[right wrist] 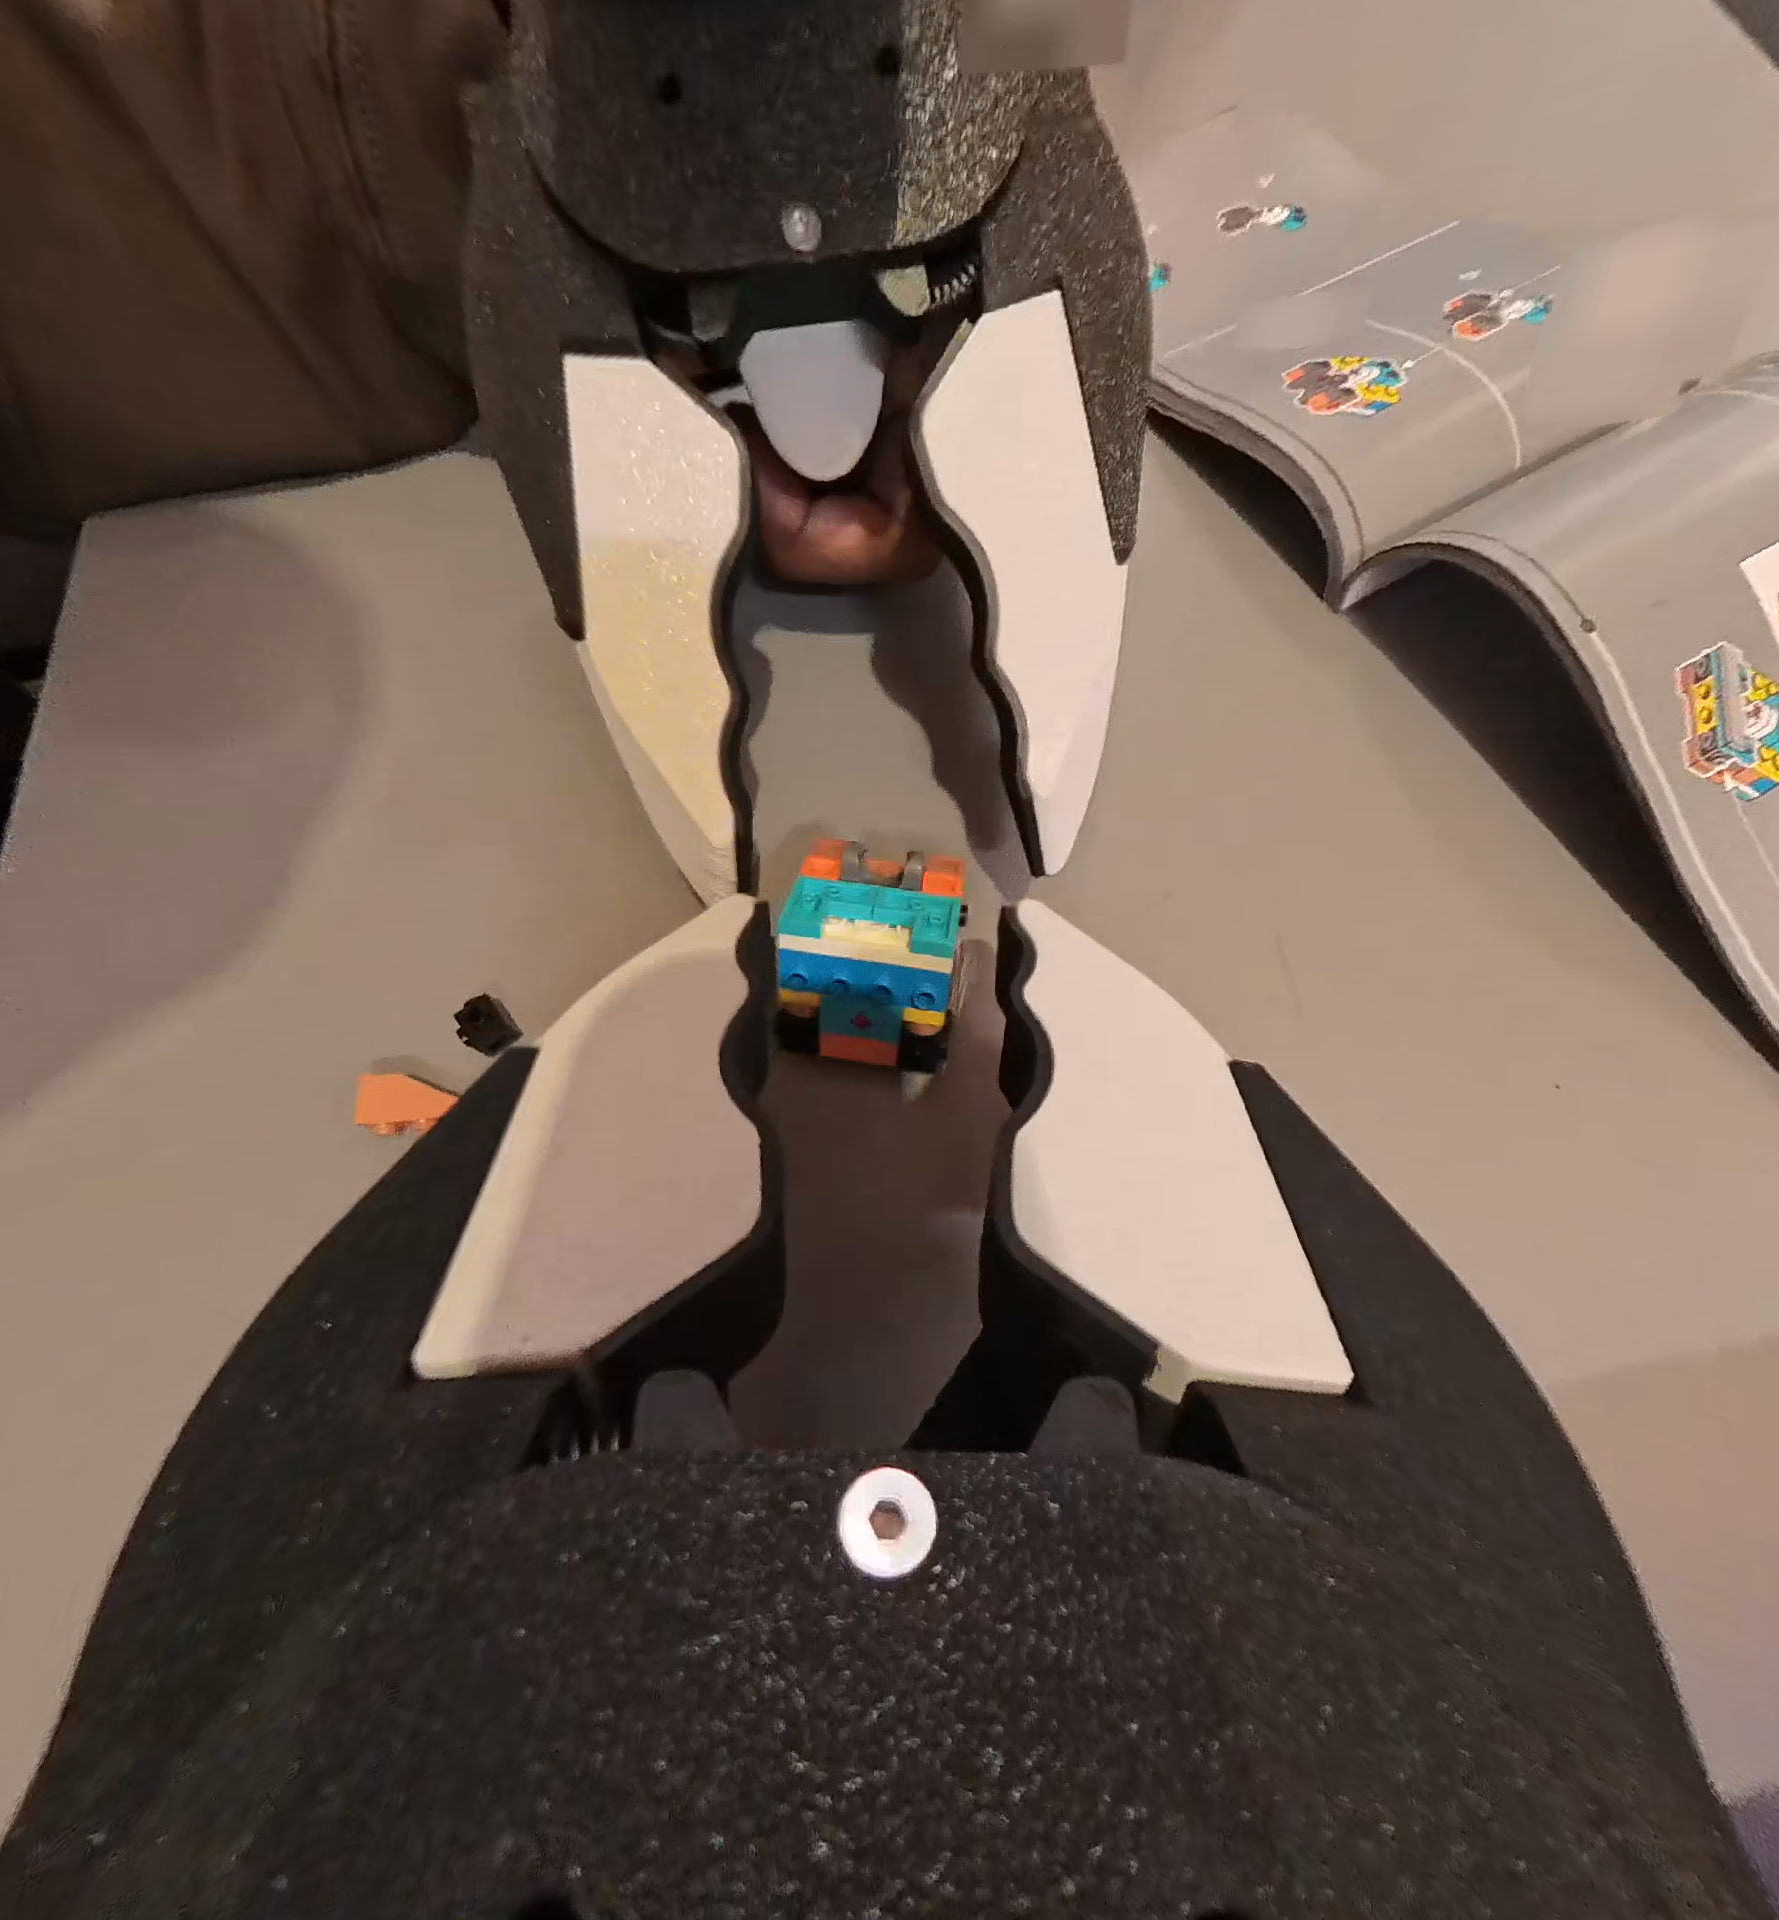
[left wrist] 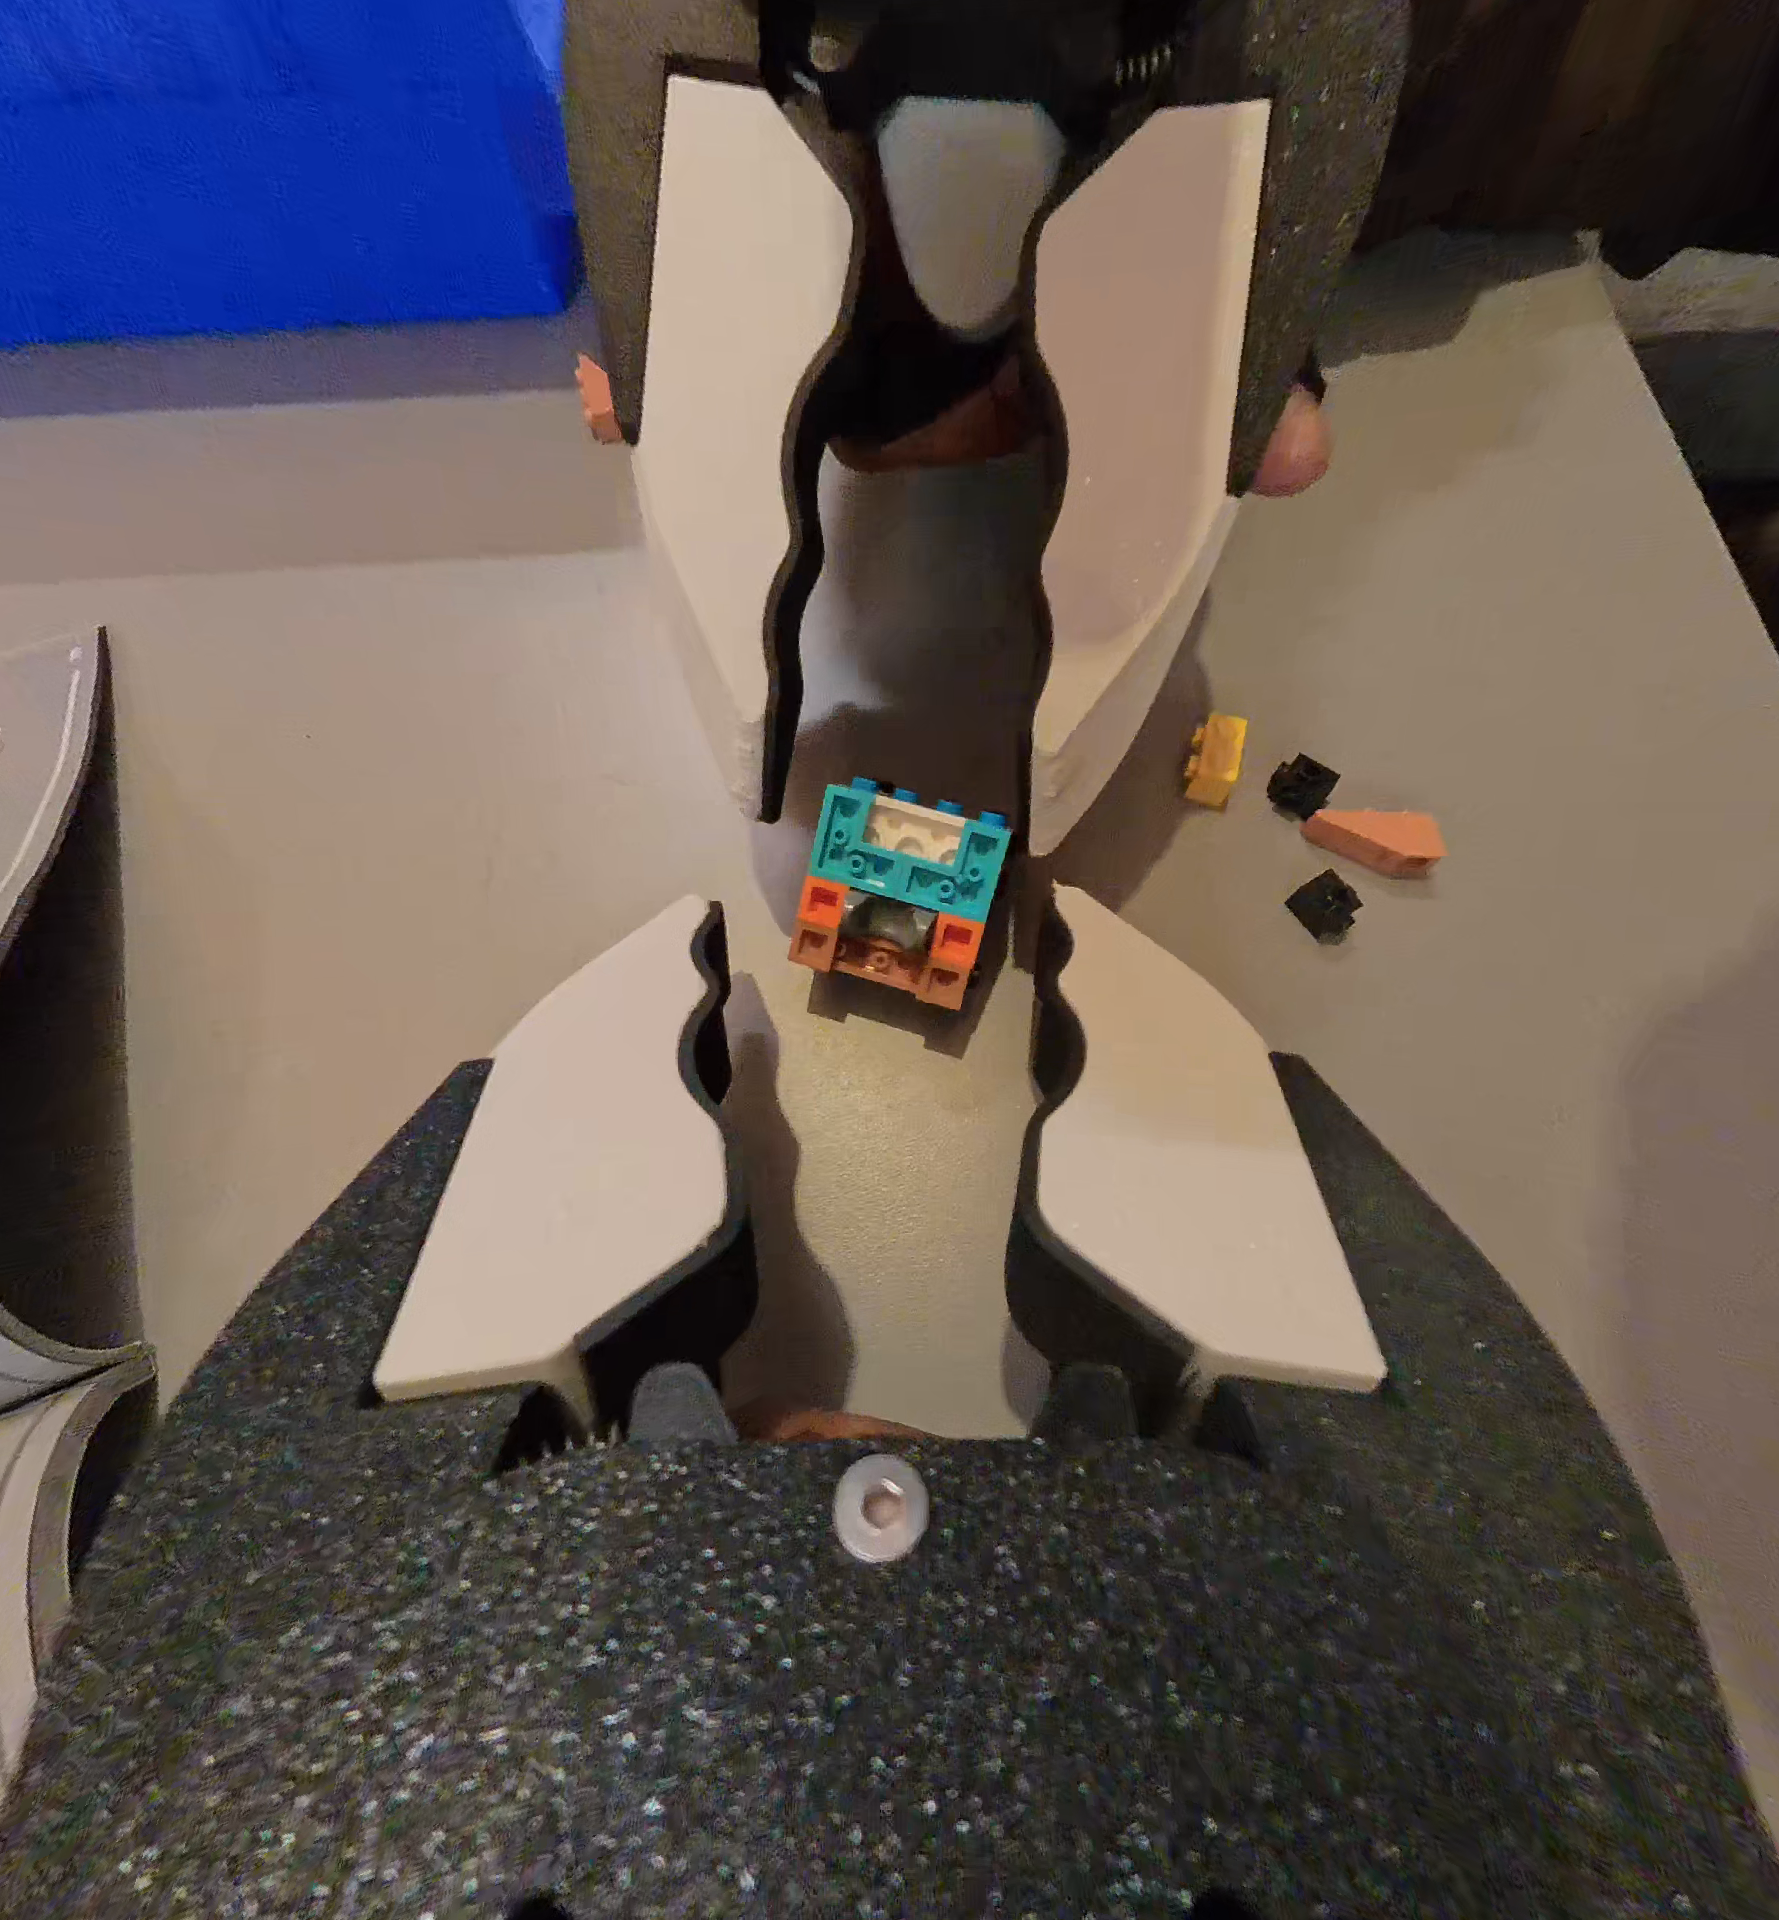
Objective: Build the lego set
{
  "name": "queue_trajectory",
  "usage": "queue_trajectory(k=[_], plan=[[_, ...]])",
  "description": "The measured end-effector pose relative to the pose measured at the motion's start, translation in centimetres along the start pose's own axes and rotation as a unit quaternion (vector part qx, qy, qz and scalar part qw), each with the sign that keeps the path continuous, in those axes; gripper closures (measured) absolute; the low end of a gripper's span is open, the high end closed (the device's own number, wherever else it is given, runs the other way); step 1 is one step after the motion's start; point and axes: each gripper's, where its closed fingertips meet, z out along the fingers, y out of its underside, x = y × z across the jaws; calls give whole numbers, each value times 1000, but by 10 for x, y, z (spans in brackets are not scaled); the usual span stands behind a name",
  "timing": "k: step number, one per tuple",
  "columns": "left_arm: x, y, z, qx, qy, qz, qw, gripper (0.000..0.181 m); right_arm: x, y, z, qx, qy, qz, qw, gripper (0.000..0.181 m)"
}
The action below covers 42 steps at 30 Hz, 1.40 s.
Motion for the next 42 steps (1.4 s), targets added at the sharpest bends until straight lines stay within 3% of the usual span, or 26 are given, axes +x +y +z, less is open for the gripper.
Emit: queue_trajectory(k=[4,9,15,19,23,29,35,42], plan=[[2,8,5,-32,-3,14,999,125,1,9,6,-29,10,-4,1000,145],[-4,8,5,-31,-15,-1,999,126,6,6,7,-5,9,20,1000,147],[-24,-17,-12,79,-27,-75,994,124,24,-27,-13,137,2,88,987,147],[-34,-47,-27,210,5,-165,964,123,32,-52,-37,256,-22,133,957,148],[-27,-69,-33,286,55,-198,936,122,34,-64,-51,323,-34,149,934,148],[-23,-88,-39,356,89,-220,904,128,29,-71,-54,353,-40,141,924,148],[-23,-90,-43,375,89,-215,897,141,26,-75,-59,379,-56,141,913,148],[-19,-93,-45,386,90,-193,898,141,22,-77,-62,387,-55,120,913,148]])
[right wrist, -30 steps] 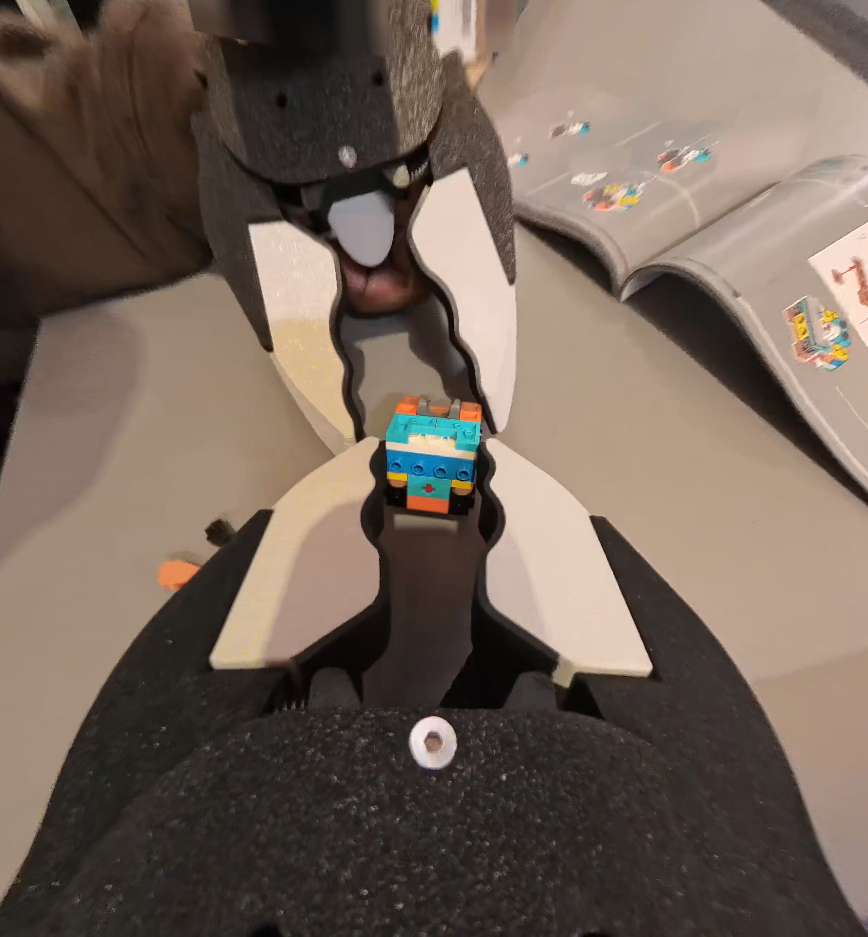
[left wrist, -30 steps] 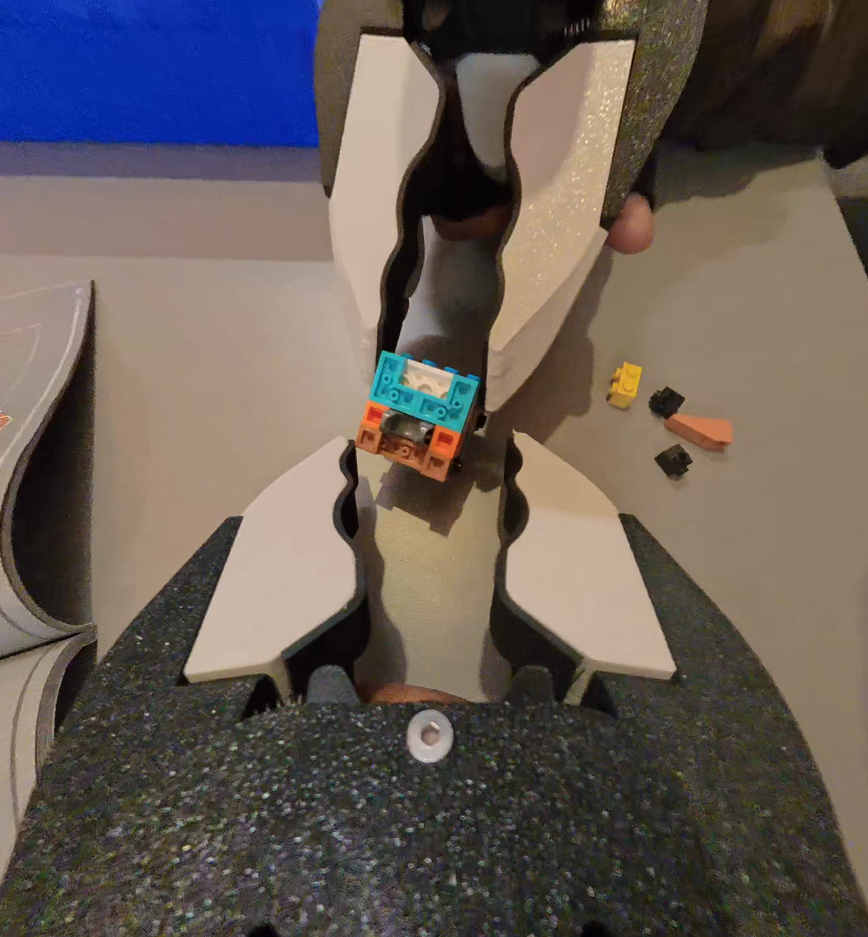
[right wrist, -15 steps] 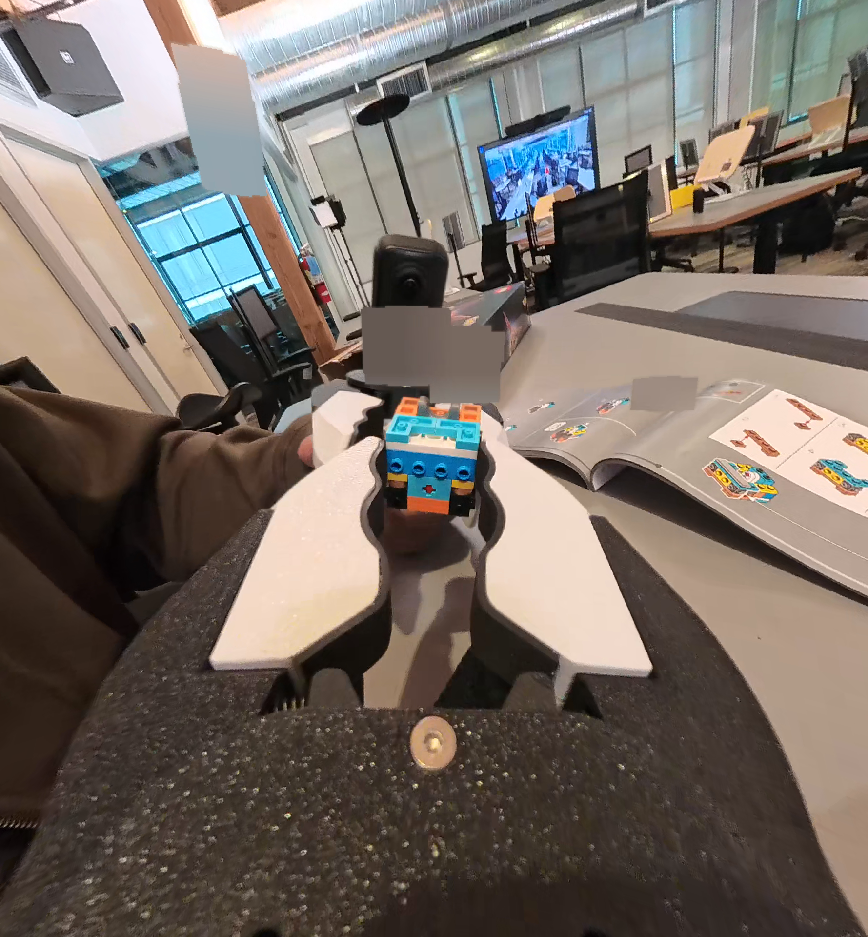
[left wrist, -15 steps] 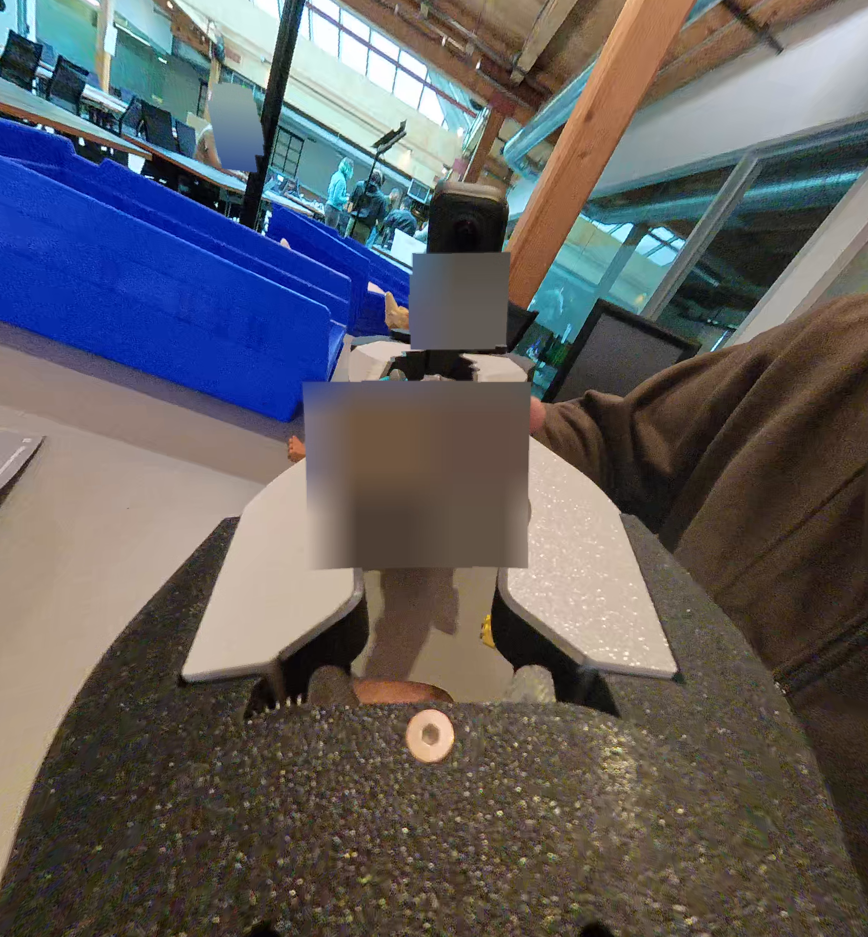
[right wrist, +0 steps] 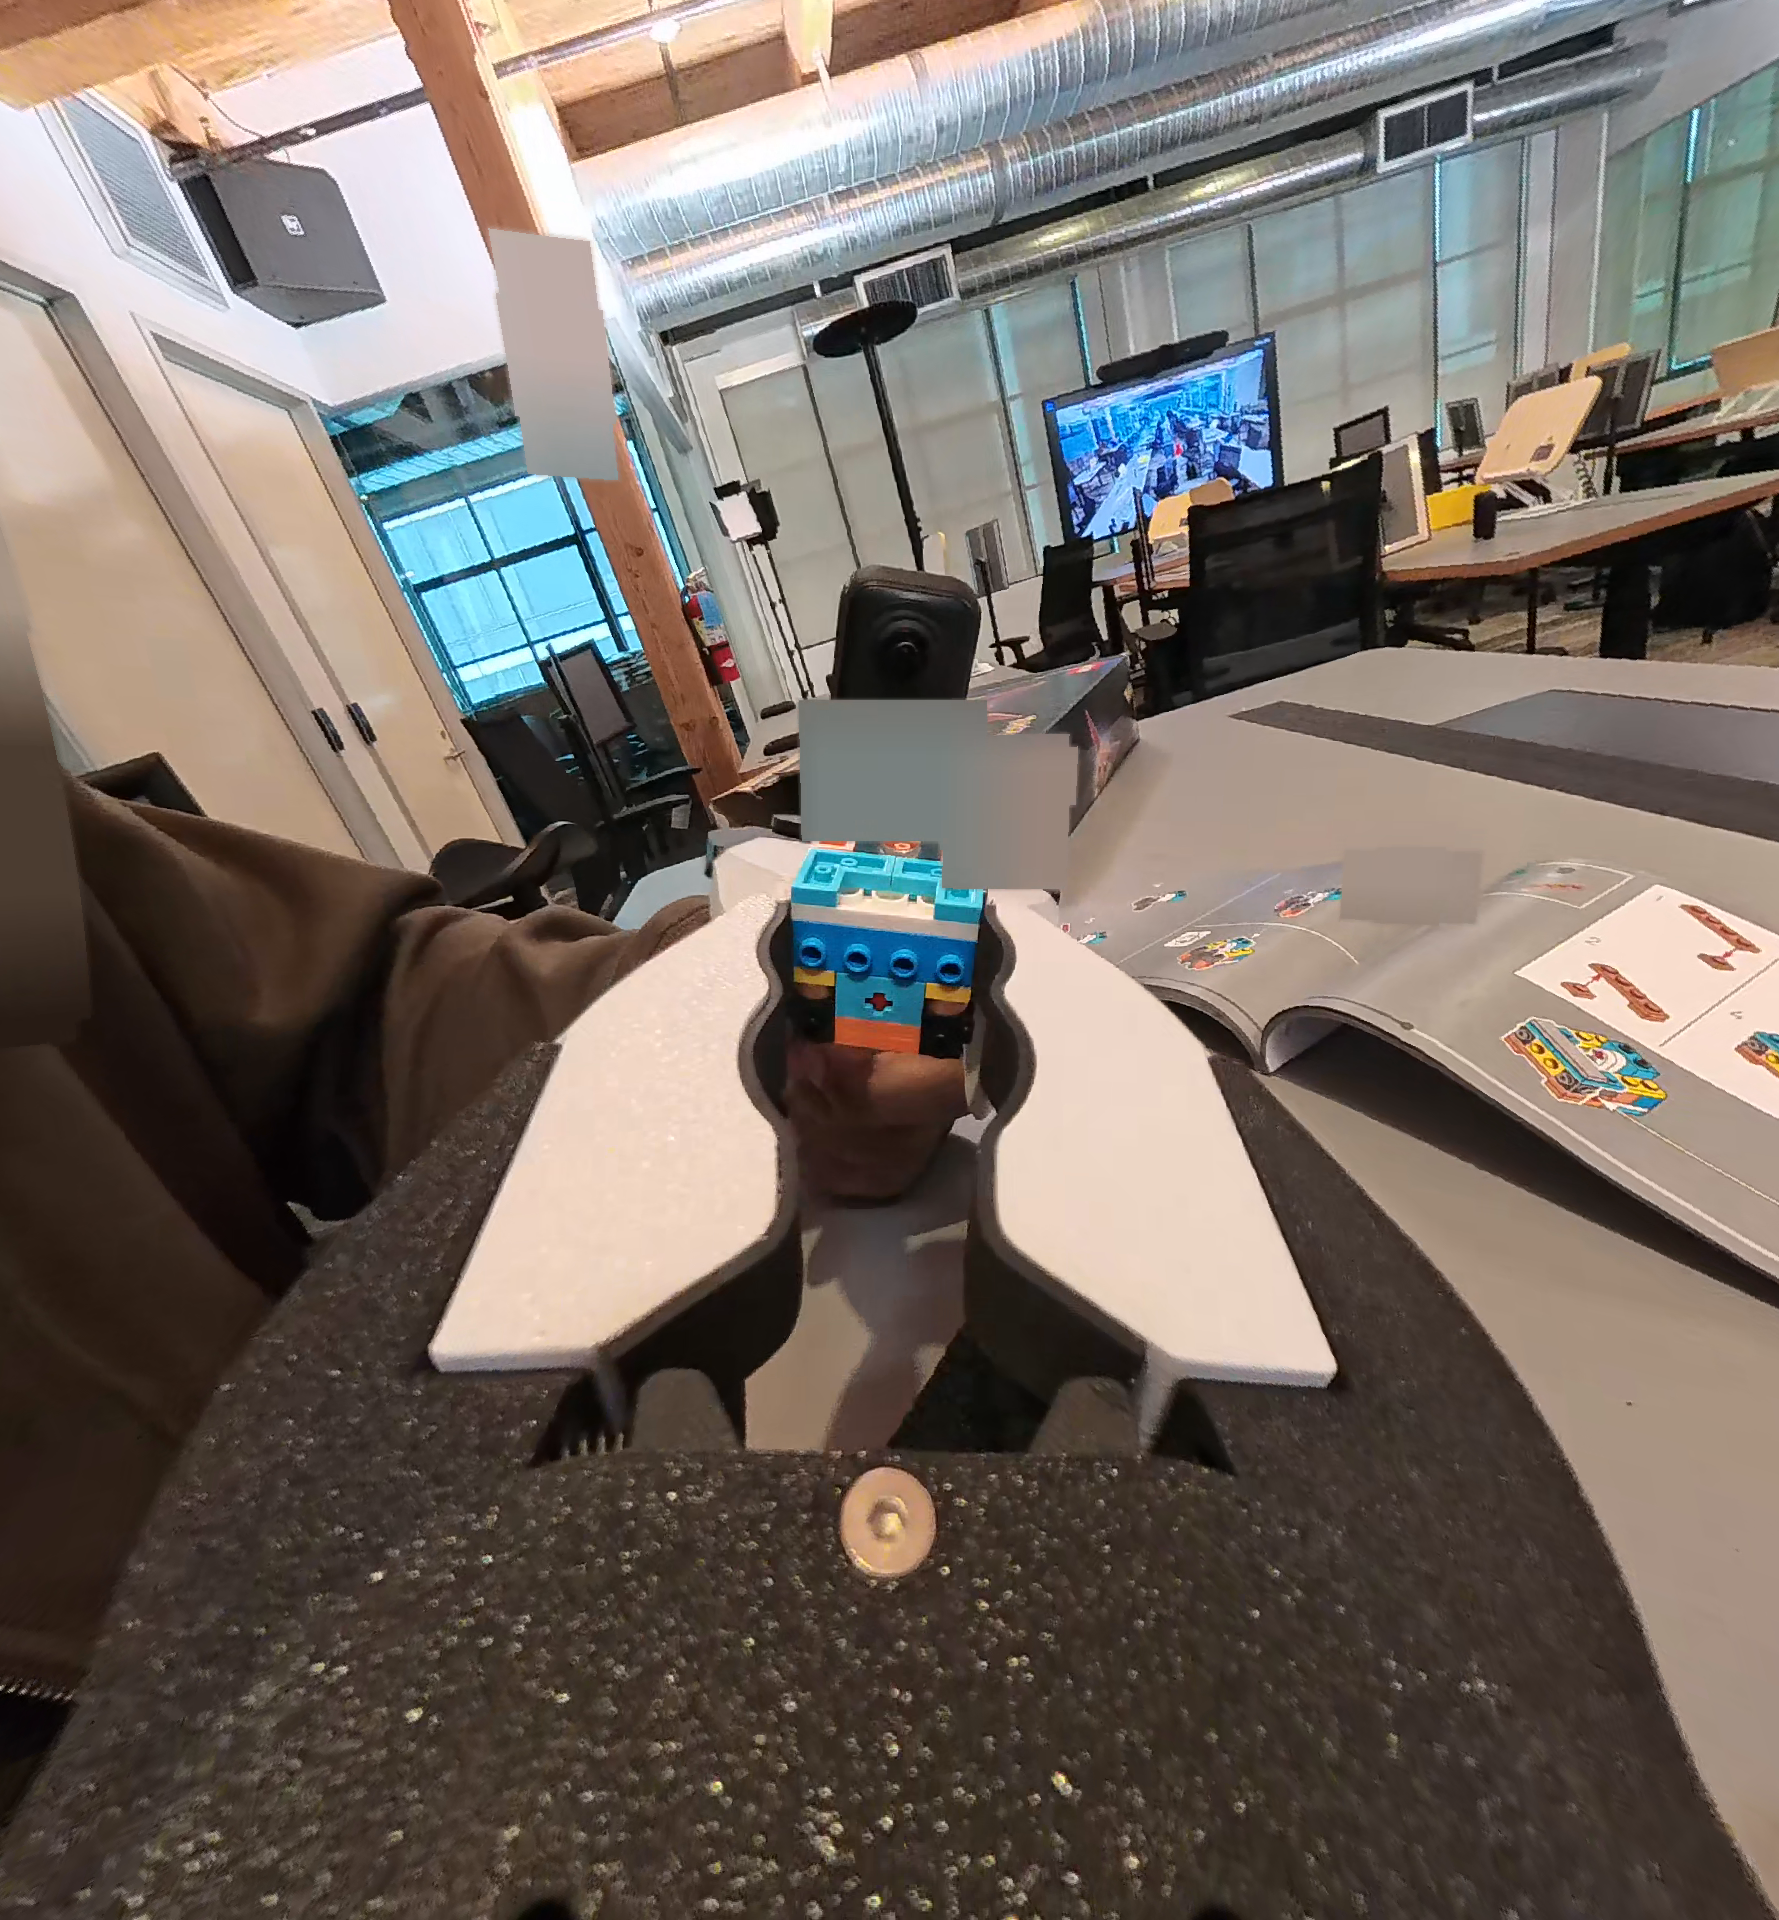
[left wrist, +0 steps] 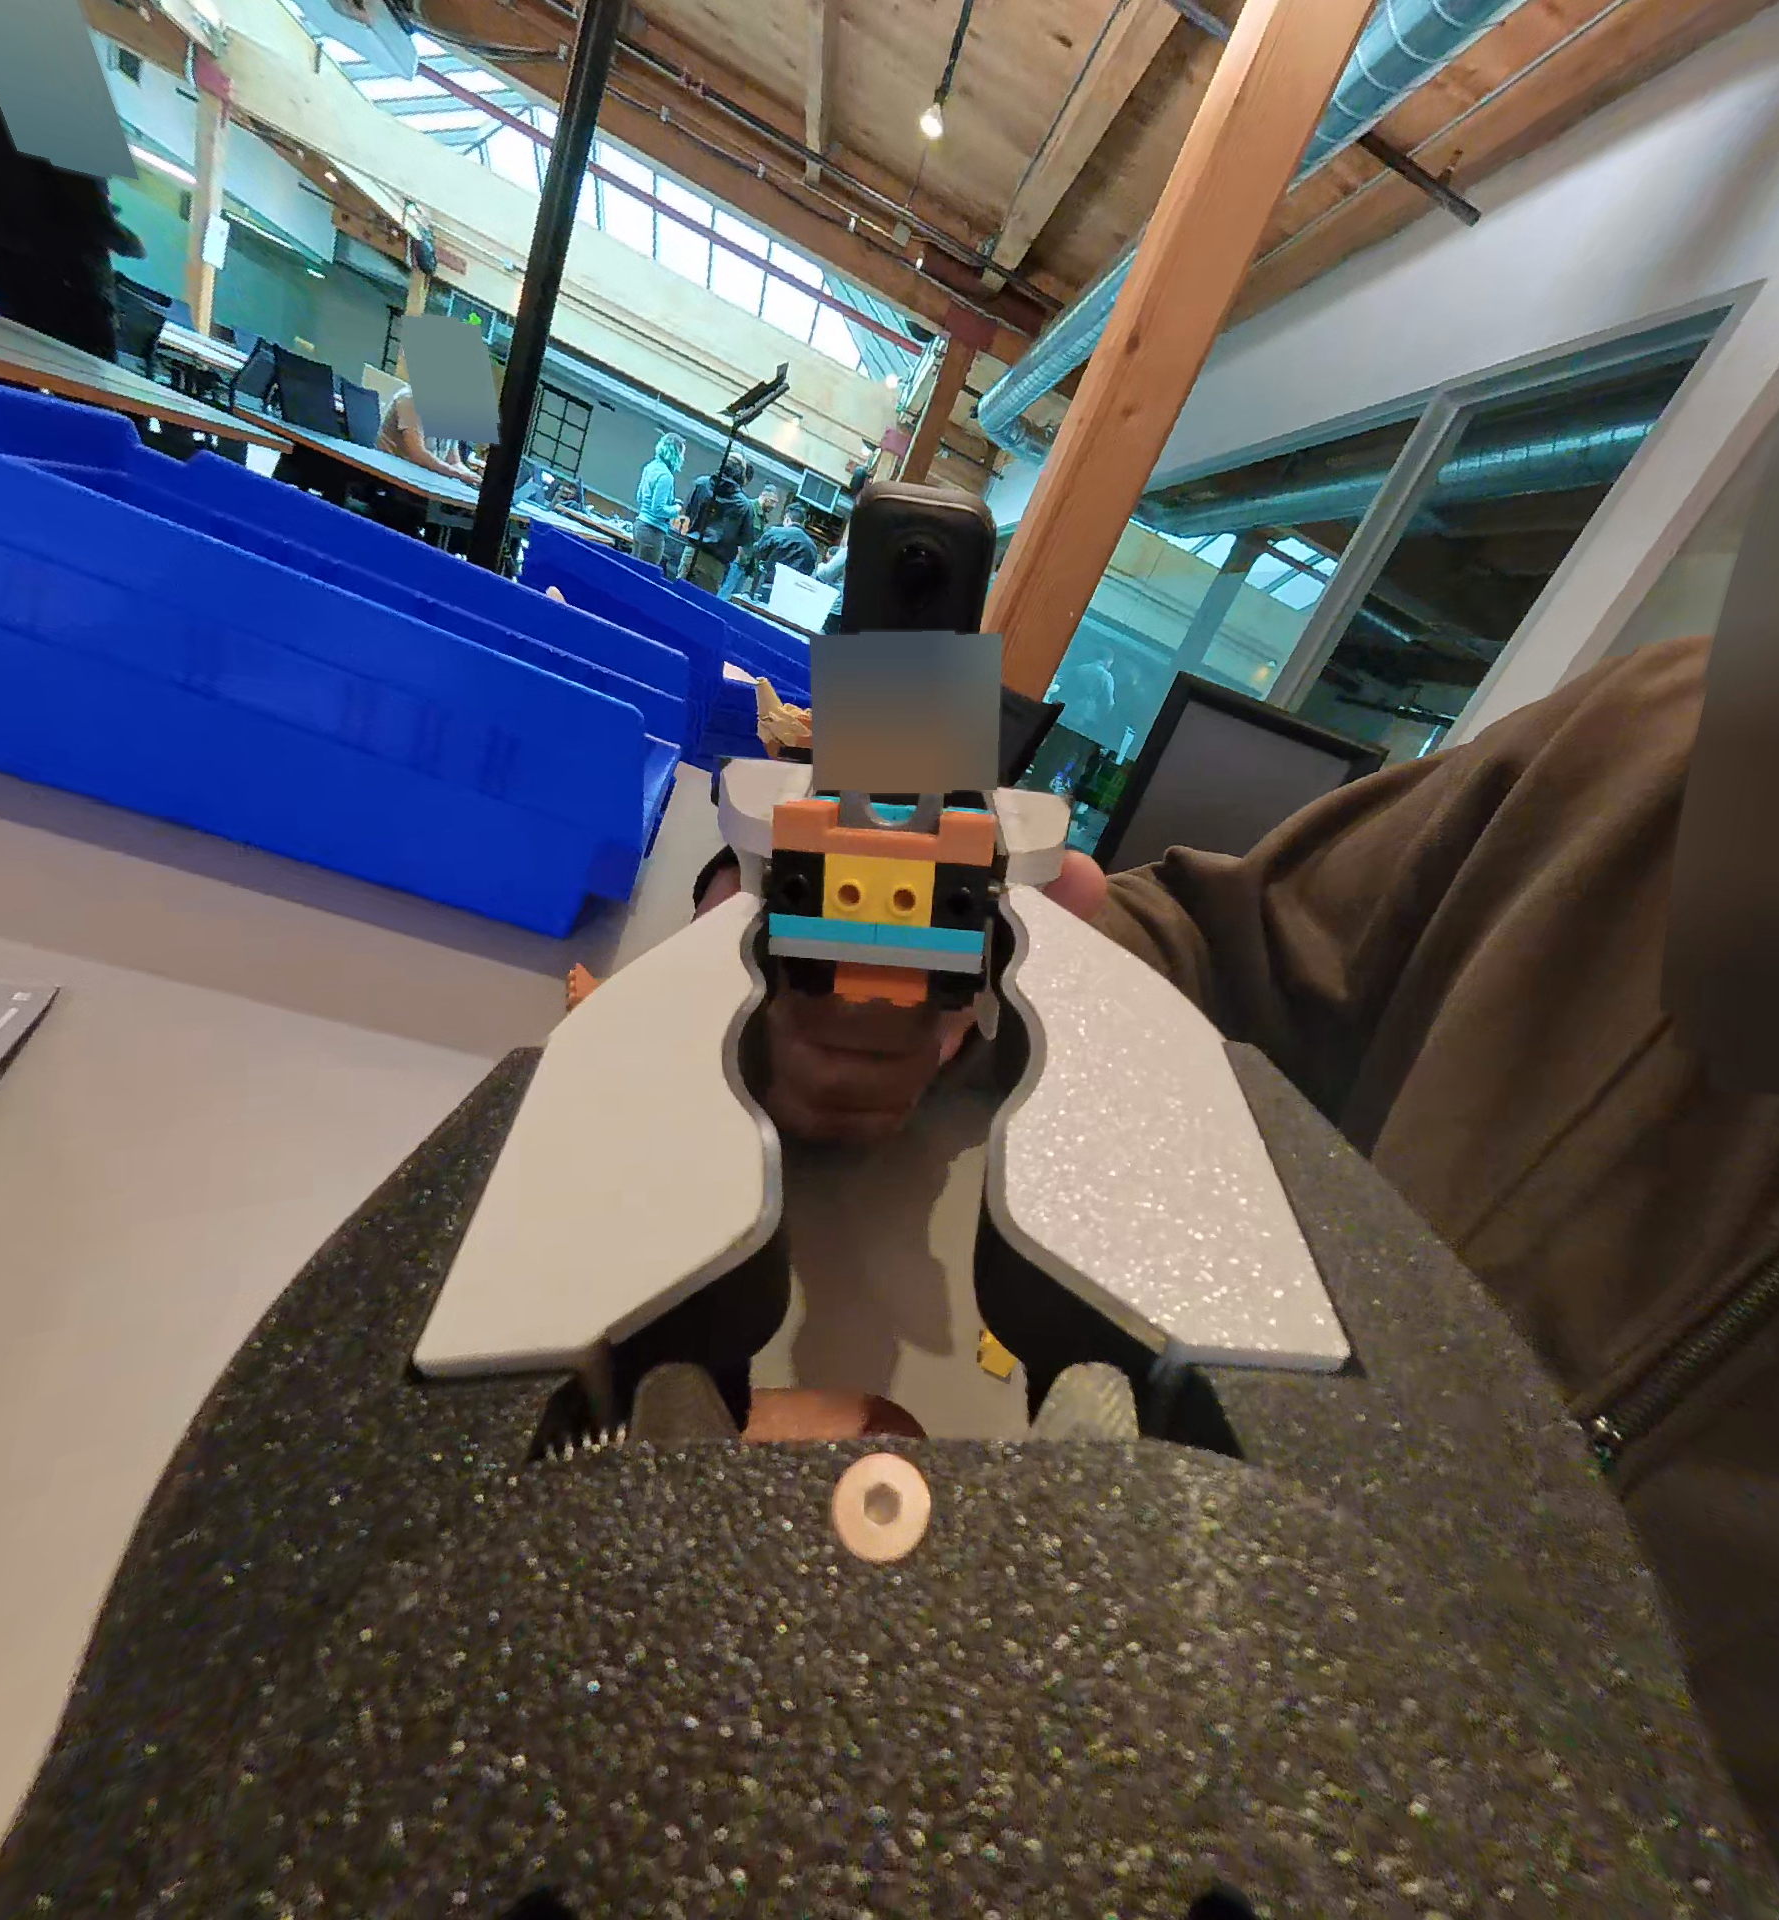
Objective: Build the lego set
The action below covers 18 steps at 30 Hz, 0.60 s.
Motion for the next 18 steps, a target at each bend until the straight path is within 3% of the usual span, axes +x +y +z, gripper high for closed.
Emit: queue_trajectory(k=[11,18], plan=[[-4,8,-5,-63,-71,194,976,142,-3,-3,-6,-41,22,-128,991,148],[-6,15,-6,-98,-82,237,963,142,-5,8,-12,-111,20,-201,973,144]])
